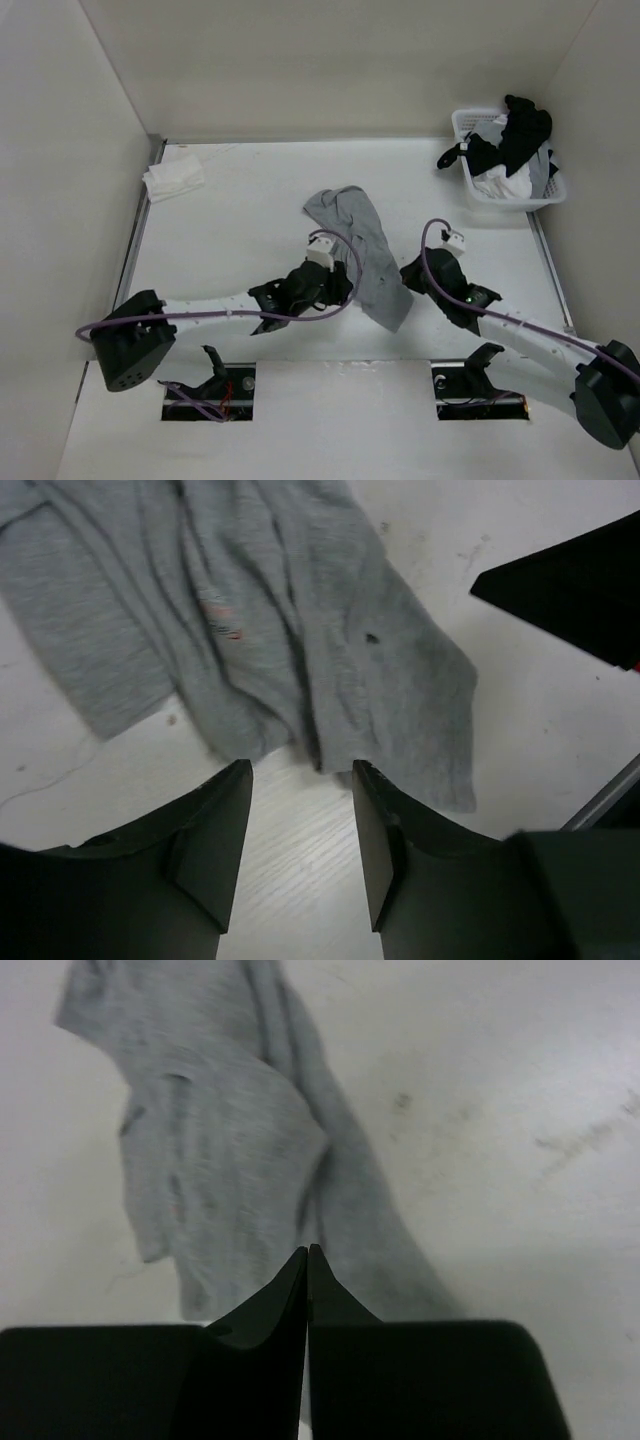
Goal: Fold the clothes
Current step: Flatten the tank top out
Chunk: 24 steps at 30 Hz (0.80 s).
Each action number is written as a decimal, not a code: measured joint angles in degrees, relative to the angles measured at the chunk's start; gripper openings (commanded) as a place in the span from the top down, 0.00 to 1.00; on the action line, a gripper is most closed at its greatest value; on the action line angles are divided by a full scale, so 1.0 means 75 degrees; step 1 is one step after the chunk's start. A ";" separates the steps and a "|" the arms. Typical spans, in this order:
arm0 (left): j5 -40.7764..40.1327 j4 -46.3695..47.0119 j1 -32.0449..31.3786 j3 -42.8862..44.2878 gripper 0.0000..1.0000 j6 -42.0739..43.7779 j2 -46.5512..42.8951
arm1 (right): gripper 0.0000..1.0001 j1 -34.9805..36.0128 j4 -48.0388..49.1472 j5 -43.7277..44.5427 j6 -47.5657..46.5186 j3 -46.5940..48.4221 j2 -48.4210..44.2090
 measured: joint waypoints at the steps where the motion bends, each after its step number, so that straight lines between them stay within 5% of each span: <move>1: -0.0187 0.0000 -0.0315 0.0224 0.52 0.0122 0.0254 | 0.81 -0.0041 -0.0184 0.0026 0.0160 -0.0227 -0.0207; 6: -0.0848 -0.0067 -0.1043 0.1142 0.49 0.0513 0.1582 | 0.63 -0.0090 -0.0425 -0.0017 0.0595 -0.0731 -0.1078; 14: -0.0828 -0.0425 -0.0973 0.1751 0.53 0.0064 0.2550 | 0.60 0.0175 -0.0490 -0.0035 0.1035 -0.1440 -0.1813; 17: -0.0714 -0.0513 -0.0973 0.1877 0.64 -0.0137 0.2777 | 0.60 0.0172 -0.0507 -0.0032 0.1070 -0.1571 -0.1990; 20: -0.0577 -0.0647 -0.0970 0.2060 0.87 -0.0309 0.3005 | 0.58 0.0172 -0.0504 -0.0038 0.1067 -0.1626 -0.2122; 24: -0.0460 -0.0831 -0.0828 0.2203 0.96 -0.0455 0.3016 | 0.57 0.0175 -0.0501 -0.0032 0.1067 -0.1638 -0.2189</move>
